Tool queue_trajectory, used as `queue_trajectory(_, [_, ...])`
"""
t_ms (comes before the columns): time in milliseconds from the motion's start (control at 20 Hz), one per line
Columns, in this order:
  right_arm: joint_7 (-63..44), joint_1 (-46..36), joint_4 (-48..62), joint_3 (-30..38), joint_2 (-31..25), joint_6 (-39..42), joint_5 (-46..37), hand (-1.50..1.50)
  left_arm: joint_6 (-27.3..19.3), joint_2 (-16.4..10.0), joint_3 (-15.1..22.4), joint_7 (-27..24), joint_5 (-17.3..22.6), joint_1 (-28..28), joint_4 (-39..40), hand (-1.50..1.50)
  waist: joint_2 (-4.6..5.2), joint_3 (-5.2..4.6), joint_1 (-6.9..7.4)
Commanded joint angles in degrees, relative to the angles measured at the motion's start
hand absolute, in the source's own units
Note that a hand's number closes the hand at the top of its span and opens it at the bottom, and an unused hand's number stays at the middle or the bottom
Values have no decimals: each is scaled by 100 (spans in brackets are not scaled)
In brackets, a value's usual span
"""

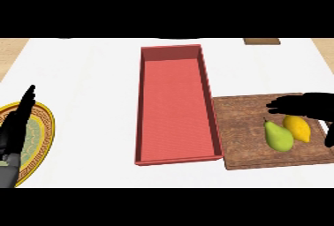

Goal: Pick the lemon from the cutting board and place it in the cardboard box

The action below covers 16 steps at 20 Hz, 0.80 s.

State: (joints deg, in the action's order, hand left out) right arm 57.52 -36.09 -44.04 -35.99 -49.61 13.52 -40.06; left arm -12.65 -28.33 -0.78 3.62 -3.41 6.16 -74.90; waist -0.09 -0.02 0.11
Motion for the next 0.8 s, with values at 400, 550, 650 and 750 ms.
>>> queue_trajectory(400, [-356, 429, -251, 229, 369, 382, -572, -150, -185, 513, 92, -112, -492, -192, -141, 0, 9, 1, 12])
queue_trajectory(550, [-11, 187, 552, 574, 765, -654, -610, 150, 293, 106, -225, 31, -199, -67, -236, 0, 29, 9, 80])
queue_trajectory(650, [-497, 157, 213, 711, 1047, -671, -569, 150, 373, 79, -386, -199, -117, -194, -1, 0, 17, 4, 56])
queue_trajectory(750, [-195, 343, 357, 860, 994, -923, -718, 150, 162, 293, -258, -110, -389, -134, -79, 0, 16, 4, 28])
